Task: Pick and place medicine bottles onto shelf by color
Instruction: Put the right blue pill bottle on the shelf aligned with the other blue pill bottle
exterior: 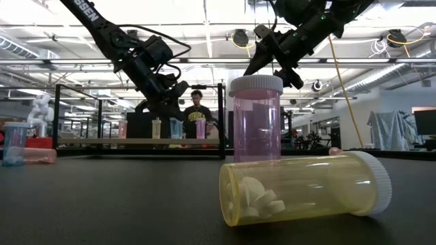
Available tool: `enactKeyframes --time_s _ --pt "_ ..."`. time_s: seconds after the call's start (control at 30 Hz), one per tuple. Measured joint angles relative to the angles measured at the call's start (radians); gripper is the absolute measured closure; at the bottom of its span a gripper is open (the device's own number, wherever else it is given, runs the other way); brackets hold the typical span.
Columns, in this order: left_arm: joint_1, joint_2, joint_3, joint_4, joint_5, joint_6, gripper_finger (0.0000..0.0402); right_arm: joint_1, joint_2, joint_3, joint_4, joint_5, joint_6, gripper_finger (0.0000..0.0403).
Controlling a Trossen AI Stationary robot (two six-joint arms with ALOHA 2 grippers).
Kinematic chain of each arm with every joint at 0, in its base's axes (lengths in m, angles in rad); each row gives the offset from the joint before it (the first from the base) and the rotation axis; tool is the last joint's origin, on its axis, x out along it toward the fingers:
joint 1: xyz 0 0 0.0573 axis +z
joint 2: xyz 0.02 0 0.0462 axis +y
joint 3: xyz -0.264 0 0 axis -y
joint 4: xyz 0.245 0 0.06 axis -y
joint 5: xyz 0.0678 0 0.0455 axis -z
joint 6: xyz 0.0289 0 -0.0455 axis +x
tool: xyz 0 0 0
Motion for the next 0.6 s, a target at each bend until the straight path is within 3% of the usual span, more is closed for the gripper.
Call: enactKeyframes --time_s 0.6 --pt "0.001 -0.006 0.000 0.016 0.002 0.084 0.0278 0.000 0.000 0.000 0.000 -0.027 0.000 0.0101"
